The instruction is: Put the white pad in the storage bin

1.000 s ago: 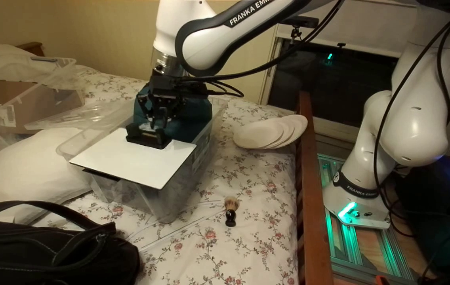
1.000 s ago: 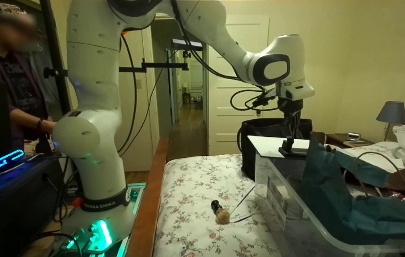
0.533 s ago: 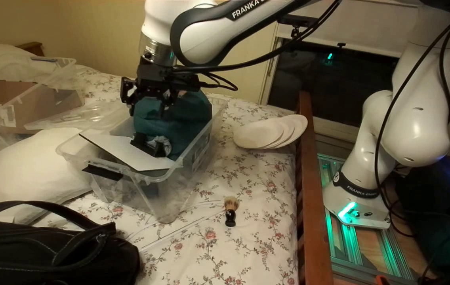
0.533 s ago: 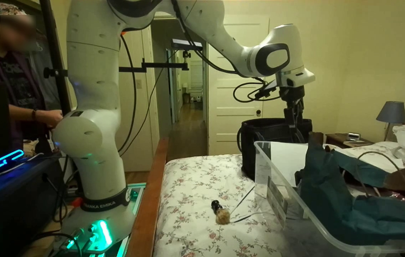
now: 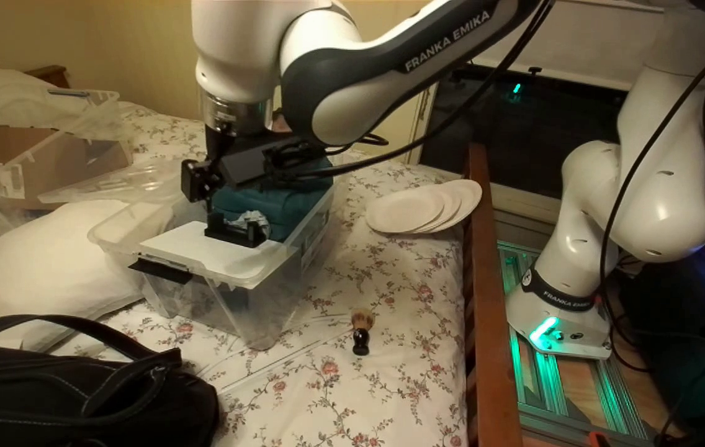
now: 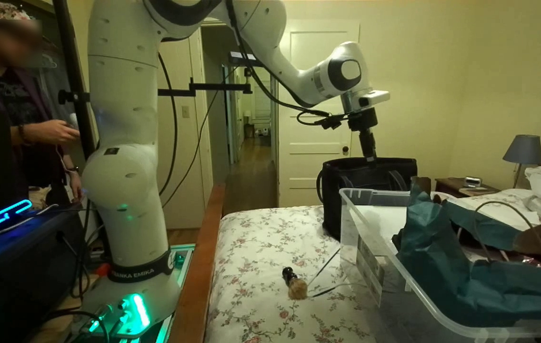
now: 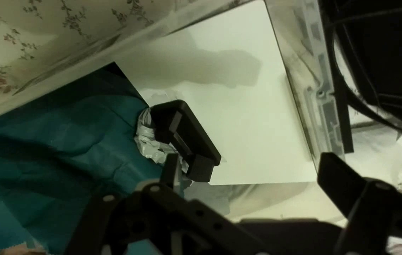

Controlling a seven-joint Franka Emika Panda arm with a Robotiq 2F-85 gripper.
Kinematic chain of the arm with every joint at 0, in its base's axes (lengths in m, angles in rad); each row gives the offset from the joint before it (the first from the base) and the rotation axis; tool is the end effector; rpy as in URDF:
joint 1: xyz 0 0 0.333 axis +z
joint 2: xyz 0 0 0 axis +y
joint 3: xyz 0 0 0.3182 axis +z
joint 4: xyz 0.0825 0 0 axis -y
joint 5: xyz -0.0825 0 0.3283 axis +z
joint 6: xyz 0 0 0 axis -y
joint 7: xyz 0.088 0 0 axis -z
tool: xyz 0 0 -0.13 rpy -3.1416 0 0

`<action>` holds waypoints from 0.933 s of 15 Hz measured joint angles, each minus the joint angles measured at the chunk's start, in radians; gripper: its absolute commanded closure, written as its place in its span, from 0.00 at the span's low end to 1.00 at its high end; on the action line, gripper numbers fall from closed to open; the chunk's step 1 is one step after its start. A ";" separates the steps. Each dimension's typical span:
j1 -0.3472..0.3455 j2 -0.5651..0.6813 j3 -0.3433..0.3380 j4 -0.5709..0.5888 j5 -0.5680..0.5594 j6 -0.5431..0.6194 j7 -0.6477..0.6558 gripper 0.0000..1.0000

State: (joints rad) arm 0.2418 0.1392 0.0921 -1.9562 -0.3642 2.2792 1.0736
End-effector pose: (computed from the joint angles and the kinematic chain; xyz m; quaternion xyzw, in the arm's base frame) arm 0.5372 0.1688 0.4344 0.9514 -0.2577 0.1611 0.0490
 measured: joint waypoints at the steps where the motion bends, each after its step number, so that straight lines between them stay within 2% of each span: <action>1: 0.017 -0.004 0.013 0.000 -0.035 -0.034 0.000 0.00; 6: 0.095 -0.052 0.096 0.000 -0.168 -0.193 0.009 0.00; 10: 0.126 -0.101 0.171 -0.007 -0.167 -0.269 0.038 0.00; 14: 0.131 -0.156 0.212 -0.045 -0.166 -0.273 0.064 0.00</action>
State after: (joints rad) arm 0.3727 -0.0172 0.3040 -2.0008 -0.5305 2.0062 1.1379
